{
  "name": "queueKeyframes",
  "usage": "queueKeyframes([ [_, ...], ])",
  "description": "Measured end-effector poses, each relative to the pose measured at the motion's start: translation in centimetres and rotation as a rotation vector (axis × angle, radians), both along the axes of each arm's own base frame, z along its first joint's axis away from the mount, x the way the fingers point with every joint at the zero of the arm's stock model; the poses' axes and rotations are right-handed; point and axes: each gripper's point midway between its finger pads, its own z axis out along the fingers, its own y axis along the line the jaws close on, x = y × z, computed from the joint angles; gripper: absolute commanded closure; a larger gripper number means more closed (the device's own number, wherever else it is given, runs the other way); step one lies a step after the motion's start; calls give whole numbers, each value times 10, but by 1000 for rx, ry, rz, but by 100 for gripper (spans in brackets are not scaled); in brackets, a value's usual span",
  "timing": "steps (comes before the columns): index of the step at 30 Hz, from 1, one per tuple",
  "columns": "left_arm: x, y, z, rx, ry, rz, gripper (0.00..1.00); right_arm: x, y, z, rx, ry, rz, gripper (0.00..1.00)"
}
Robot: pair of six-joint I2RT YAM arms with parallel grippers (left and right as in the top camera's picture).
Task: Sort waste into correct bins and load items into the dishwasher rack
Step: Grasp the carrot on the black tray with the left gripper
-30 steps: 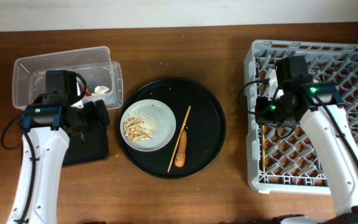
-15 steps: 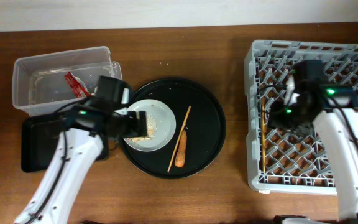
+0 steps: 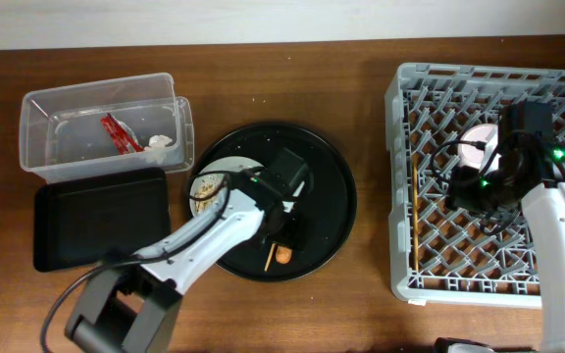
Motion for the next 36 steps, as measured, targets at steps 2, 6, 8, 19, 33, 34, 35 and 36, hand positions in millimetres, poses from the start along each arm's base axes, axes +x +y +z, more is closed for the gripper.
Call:
queueKeyframes([
  [2, -7, -8, -4, 1, 11, -23, 11, 1, 0, 0, 0, -2, 0, 35],
  [6, -13, -20, -12, -28, 47, -31, 11, 1, 0, 0, -1, -2, 2, 35],
  [8, -15, -22, -19, -26, 69, -20, 11, 1, 0, 0, -1, -3, 2, 35],
  [19, -26, -23, -23, -34, 125, -29, 11, 1, 0, 0, -1, -5, 2, 35],
  [33, -37, -15, -24, -1, 142, -194, 11, 1, 0, 0, 0, -6, 2, 35],
  [34, -37, -15, -24, -2, 140, -198, 11, 1, 1, 0, 4, -6, 2, 36],
  [35, -36, -16, -24, -5, 135, -203, 11, 2, 2, 0, 10, -8, 4, 36],
  [36, -34, -17, -24, -9, 128, -207, 11, 2, 2, 0, 14, -9, 5, 36],
])
